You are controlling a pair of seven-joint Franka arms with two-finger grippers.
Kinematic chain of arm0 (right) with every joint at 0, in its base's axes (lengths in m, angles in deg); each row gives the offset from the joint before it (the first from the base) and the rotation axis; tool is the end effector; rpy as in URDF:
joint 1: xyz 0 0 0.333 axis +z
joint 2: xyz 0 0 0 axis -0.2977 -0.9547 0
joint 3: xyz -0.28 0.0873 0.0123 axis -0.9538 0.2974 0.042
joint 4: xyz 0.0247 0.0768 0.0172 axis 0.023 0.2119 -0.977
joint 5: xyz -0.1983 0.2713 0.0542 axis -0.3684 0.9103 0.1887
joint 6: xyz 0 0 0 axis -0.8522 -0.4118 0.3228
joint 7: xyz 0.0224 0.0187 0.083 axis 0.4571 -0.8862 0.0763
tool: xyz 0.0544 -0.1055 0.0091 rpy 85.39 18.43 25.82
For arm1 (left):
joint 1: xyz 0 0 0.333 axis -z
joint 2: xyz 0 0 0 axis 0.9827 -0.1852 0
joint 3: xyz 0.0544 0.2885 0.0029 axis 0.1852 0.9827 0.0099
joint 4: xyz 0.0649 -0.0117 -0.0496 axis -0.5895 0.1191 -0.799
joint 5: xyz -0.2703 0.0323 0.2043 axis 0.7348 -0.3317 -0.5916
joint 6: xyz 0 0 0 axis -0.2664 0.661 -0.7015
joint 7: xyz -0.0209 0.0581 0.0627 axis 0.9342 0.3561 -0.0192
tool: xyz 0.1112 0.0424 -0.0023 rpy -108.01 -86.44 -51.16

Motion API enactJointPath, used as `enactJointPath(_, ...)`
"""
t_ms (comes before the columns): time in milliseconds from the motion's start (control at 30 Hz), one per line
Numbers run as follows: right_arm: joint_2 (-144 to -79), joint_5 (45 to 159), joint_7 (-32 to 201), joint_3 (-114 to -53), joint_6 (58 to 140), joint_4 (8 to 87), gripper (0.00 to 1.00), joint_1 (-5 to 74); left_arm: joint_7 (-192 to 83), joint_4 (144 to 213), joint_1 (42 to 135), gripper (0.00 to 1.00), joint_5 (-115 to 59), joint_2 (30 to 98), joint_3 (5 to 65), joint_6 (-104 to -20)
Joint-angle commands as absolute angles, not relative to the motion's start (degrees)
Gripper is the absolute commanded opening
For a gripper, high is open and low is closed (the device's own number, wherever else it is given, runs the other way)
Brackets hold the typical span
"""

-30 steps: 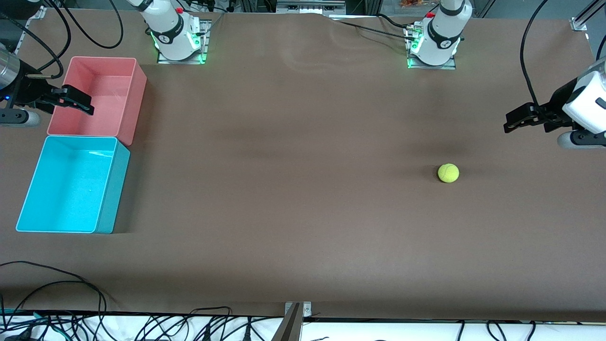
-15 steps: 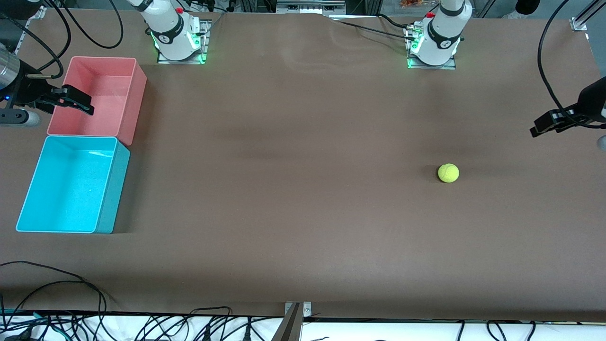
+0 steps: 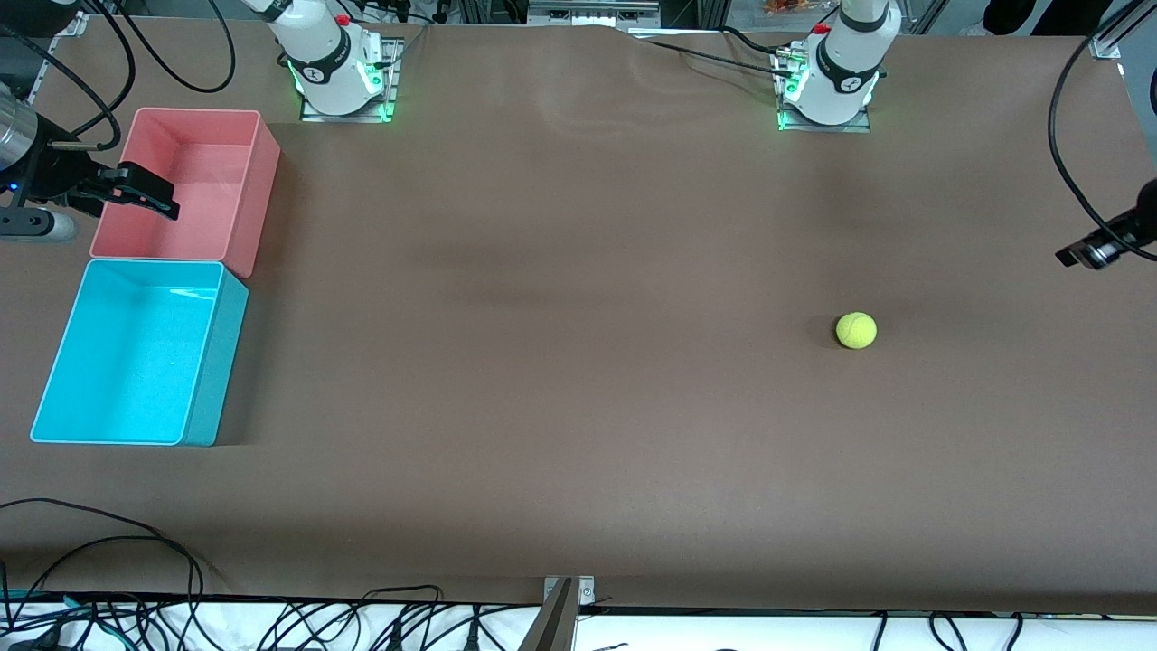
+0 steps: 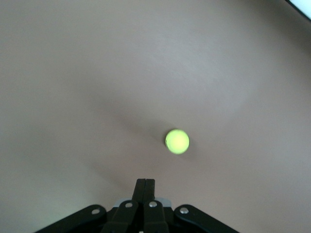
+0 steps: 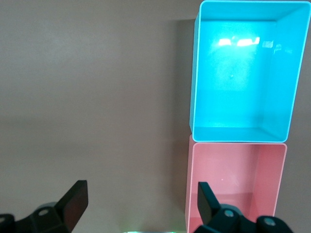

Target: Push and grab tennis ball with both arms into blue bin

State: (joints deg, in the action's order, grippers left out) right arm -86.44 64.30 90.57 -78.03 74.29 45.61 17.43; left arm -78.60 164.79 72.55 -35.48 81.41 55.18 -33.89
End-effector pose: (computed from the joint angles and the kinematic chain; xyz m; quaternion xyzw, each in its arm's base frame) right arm 0.4904 -0.0014 0.5529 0.9990 -0.0081 -0.0435 0.0066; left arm 0.5281 0.0777 0.5440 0.9396 0.3384 -0.0507 0.0032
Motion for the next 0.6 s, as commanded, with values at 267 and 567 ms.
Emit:
enactJointPath(267,-86.63,63.88,89.77,-78.19,73.26,44.85,1.0,17.23,-103.56,166.08,71.5,0.0,-39.07,74.06,54.79,-40.53)
enactJointPath(567,-86.71,63.97,89.77,-78.28,73.26,44.85,1.0,17.23,-118.5,175.82,71.42,0.0,-39.86,73.87,54.7,-50.53)
